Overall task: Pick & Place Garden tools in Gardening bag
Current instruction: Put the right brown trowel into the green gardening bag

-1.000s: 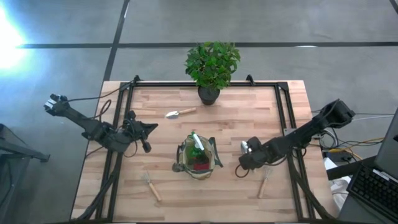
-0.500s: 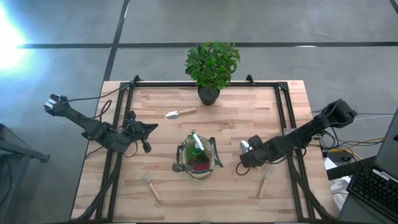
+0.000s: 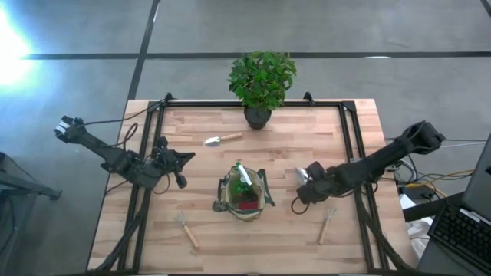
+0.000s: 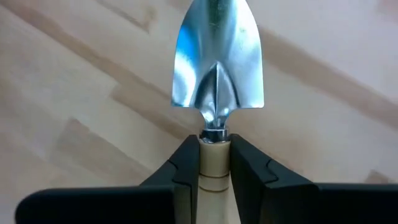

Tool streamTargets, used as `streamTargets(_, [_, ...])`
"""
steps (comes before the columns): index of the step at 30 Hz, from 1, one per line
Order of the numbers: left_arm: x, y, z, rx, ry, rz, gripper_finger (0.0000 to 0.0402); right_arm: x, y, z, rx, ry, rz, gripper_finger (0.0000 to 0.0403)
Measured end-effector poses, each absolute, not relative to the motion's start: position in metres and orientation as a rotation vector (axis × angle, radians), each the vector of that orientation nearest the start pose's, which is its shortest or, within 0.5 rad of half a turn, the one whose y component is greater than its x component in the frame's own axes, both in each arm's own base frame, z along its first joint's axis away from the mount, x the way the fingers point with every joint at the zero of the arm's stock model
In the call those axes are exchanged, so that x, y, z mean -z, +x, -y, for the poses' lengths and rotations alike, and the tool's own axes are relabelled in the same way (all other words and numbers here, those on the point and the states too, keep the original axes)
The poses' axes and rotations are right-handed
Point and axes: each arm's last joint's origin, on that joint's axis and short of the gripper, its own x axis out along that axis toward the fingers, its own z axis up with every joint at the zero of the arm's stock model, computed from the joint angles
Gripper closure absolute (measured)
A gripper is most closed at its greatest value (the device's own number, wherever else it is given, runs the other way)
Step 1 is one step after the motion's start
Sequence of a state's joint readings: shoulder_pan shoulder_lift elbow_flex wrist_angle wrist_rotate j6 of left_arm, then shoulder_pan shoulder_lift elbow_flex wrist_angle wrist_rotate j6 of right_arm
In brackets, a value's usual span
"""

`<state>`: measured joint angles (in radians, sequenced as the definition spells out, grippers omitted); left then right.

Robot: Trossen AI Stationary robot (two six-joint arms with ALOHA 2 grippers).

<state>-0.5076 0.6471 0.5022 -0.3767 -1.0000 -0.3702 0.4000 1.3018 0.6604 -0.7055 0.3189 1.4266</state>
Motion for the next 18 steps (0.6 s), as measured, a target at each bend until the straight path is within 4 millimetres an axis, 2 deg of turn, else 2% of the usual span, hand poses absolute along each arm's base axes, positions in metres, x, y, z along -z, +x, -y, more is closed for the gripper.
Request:
streamTargets(9, [-0.245, 0.128, 0.043, -0.541, 0.006, -0.291, 0.039, -0.209, 0.209, -0.075, 0.677, 0.666, -0.852, 0.0352])
streamTargets(18, [-0.244, 0.128, 0.043, -0.542, 0.012, -0.298, 0.039, -0.229, 0.217, -0.078, 0.625, 0.581, -0.793, 0.0352])
